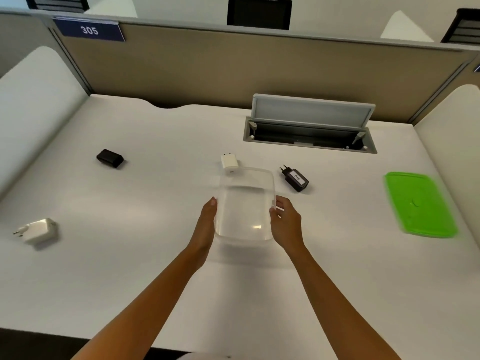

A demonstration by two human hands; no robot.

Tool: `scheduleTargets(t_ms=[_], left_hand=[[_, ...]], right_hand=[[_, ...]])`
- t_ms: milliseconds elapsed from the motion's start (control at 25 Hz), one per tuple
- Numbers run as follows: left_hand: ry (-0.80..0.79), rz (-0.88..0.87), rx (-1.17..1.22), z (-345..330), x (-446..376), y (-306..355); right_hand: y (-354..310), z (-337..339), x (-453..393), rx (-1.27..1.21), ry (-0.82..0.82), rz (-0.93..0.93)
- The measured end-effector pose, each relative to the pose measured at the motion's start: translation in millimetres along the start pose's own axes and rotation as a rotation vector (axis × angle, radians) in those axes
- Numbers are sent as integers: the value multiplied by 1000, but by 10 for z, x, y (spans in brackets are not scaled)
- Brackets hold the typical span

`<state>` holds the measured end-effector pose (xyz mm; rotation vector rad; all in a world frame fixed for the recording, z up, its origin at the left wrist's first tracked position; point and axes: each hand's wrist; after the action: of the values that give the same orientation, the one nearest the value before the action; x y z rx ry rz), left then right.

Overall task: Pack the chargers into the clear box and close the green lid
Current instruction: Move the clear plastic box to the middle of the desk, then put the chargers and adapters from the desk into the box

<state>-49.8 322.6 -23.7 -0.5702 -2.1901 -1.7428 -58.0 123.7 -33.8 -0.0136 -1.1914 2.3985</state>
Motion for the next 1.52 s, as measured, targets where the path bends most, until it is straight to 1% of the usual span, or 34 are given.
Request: scheduleTargets(t_ms=[240, 320, 400, 480, 600, 760, 880, 1000, 1120, 1280, 1440, 1520], left_hand=[[99, 13, 103, 186, -93, -12], [110, 2, 90, 220, -118, -22], [130, -10, 38, 234, -155, -34], [169, -16, -13, 230, -213, -40], [226, -26, -45, 215, -320, -55], [239, -44, -57, 201, -413, -126], [259, -45, -77, 218, -455, -181], [242, -71, -35, 225, -468, -186], [234, -76, -1, 193, -437, -139], [230, -91, -2, 177, -424, -140], [231, -86, 12, 164, -428, -190], [231, -85, 17, 166, -432, -205]], right_hand=[[-35, -123, -79, -30, -60, -30], [-29, -85, -145, -51, -112, -43], [-19, 20, -292, -40, -89, -35], [11, 160, -534, 42, -4, -15], [91, 337, -954, 266, 90, 9], [189, 366, -1322, 498, -19, 8], [258, 341, -1403, 583, -31, 55], [294, 380, -1405, 540, -37, 50], [230, 448, -1312, 427, -33, 52], [-7, 538, -1036, 263, 4, 156], [-368, 525, -685, 168, -71, 308], [-513, 439, -480, 150, -163, 367]])
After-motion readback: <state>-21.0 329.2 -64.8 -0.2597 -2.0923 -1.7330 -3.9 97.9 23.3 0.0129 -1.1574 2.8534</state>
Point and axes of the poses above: each hand's wrist, its own x-axis away from the middle knuckle, its own z-axis out of the back of the hand, y = z × x, and after that the axes turned 12 degrees about x, right-handed
